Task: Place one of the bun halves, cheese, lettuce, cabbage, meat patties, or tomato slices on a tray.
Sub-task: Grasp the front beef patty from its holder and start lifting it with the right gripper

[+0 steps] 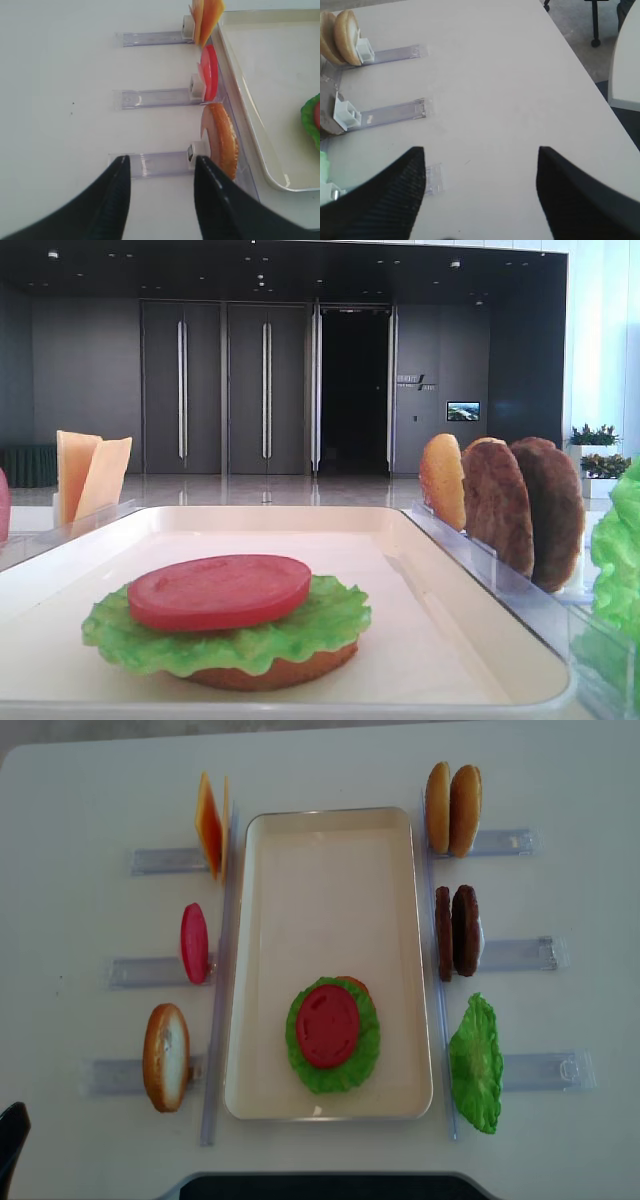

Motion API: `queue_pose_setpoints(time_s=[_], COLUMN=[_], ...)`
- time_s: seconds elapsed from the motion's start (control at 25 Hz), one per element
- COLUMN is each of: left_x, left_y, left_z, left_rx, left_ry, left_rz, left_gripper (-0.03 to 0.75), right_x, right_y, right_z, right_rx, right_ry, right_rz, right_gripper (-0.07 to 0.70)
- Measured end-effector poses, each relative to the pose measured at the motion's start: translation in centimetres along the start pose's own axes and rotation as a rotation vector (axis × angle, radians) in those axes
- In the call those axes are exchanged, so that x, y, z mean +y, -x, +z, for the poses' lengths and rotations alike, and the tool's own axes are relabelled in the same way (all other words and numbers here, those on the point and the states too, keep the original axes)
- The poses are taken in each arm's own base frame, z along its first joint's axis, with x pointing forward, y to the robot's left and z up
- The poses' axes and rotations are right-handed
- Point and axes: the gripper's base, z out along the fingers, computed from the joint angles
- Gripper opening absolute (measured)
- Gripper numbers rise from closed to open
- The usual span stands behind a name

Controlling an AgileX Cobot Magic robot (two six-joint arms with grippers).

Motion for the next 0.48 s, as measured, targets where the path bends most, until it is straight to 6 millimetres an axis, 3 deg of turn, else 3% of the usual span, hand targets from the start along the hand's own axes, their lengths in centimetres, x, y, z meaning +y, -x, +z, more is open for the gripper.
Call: queue_pose_setpoints(time_s=[0.48], left_x=[0.0], left_y=[0.0], left_z=[0.0], left_rx=[0.0], left_ry=[0.0], left_rz=[0.0], left_gripper=[0.328], right_x=[0.0], right_y=[0.0], right_z=[0.0], right_rx=[0.0], right_ry=[0.0], right_rz=[0.0], right_gripper=[0.48])
